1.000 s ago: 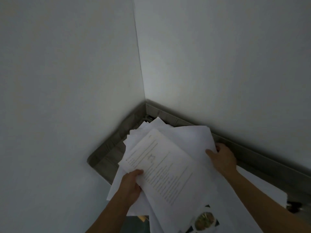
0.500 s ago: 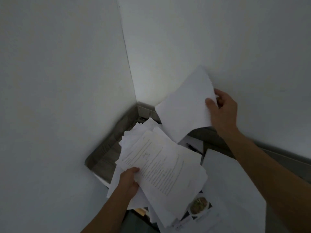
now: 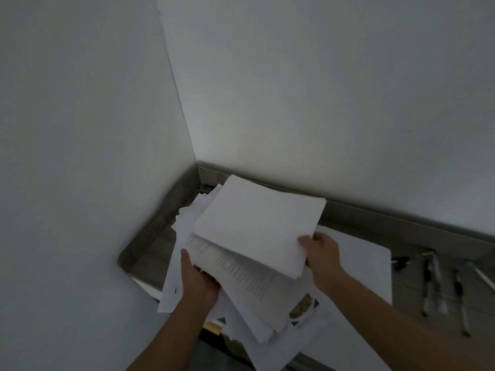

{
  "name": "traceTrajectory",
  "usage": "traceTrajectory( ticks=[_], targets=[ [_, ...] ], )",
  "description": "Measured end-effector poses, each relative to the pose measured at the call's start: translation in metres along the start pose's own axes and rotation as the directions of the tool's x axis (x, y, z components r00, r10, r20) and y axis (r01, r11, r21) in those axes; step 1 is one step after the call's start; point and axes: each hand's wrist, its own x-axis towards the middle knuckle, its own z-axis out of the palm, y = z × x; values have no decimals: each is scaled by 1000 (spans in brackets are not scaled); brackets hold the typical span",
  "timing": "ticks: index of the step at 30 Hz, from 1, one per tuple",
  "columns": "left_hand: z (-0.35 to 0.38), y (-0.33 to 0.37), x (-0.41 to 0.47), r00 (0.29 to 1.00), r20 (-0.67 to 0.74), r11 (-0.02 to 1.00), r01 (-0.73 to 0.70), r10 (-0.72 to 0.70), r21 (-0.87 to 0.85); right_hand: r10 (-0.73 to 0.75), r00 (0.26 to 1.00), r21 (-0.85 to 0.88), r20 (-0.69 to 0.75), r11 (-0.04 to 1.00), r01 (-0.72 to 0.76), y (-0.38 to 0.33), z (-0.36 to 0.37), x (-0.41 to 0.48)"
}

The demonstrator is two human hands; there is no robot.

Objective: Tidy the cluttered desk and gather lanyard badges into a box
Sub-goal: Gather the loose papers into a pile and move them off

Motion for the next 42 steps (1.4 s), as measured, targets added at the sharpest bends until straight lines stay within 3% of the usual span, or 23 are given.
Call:
traceTrajectory(
  ticks=[2,5,7,8,10,12,14,16,19,21,23,25,28,30,32,35,38,42],
  targets=[
    [2,-1,1,1000,18,999,-11,12,-38,124,989,-48,80,992,-120,29,3,-15],
    [6,-8,3,999,26,987,16,-20,161,276,927,-251,254,944,-212,47,-3,-32],
    [6,-14,9,994,-112,924,59,-18,378,357,849,-423,389,888,-179,46,-14,-34],
    [6,-15,13,980,-200,880,87,9,466,352,845,-470,402,871,-139,43,-23,-32],
    [9,-12,20,969,-246,839,115,23,532,172,945,-532,279,847,3,35,-49,-18],
    [12,-3,24,985,-172,839,98,-6,536,-101,994,-623,38,776,103,22,-85,-2],
    [11,5,23,995,-99,802,83,-29,592,-200,964,-576,-175,815,65,14,-124,12],
    [5,3,18,998,-52,709,53,-23,703,-115,950,-413,-289,911,-15,13,-154,22],
    [-4,-10,9,1000,-22,589,8,16,808,58,965,-85,-257,993,-82,16,-162,21],
    [-5,-18,6,999,6,558,-35,54,829,121,966,-4,-227,992,-125,22,-159,14],
    [-2,-20,3,997,20,563,-56,71,825,155,974,-55,-164,985,-166,26,-154,4],
    [0,-18,2,998,23,574,-57,65,817,83,987,-220,-134,969,-112,20,-145,-5],
    [-1,-14,2,999,14,578,-38,46,815,-270,951,-595,-154,794,129,-17,-136,-14],
    [-2,-13,2,999,2,573,-29,47,819,-463,883,-688,-76,665,289,-58,-129,-20],
    [-2,-9,2,998,-1,580,-32,57,814,-591,807,-657,-16,614,437,-101,-120,-30],
    [-3,5,3,997,-12,589,-37,79,807,-687,727,-514,14,618,595,-152,-107,-46],
    [-11,22,7,993,-65,588,-2,93,809,-629,775,-326,70,719,613,-170,-90,-51],
    [-26,35,8,989,-126,645,43,83,763,-421,883,-268,205,844,465,-135,-50,-26]
  ],
)
